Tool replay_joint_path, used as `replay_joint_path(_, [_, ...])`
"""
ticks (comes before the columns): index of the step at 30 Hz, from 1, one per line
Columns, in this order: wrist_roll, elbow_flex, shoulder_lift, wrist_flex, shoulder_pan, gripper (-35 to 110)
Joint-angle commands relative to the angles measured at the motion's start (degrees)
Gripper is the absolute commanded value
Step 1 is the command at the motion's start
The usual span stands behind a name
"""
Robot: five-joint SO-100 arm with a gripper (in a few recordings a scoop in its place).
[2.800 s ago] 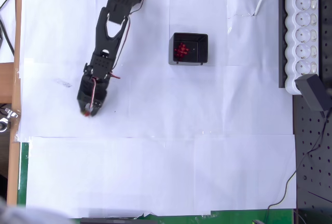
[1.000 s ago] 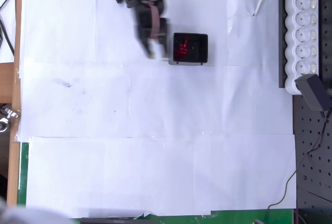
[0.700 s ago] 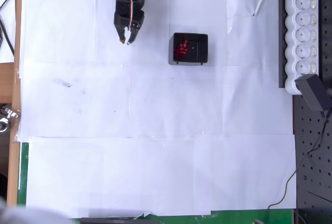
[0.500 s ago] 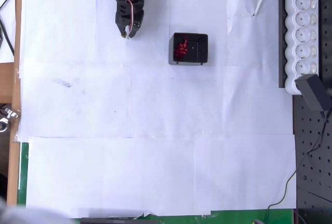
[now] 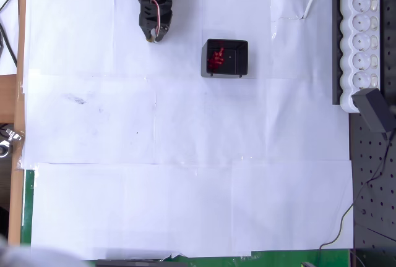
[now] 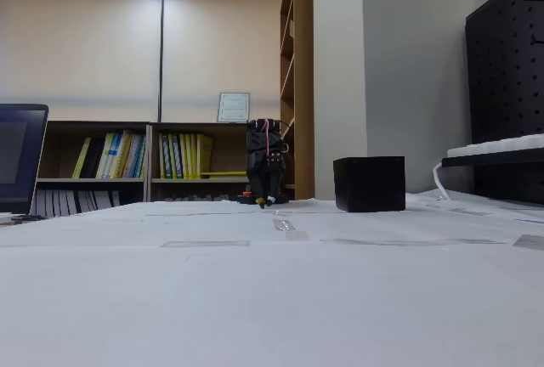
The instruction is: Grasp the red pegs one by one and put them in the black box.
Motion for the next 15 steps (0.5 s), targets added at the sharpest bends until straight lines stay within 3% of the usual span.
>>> replay_joint_path(1, [-0.26, -0.62, -0.35, 0.7, -0.88, 0])
replay_joint_path(15, [-0.26, -0.62, -0.35, 0.7, -1.32, 0])
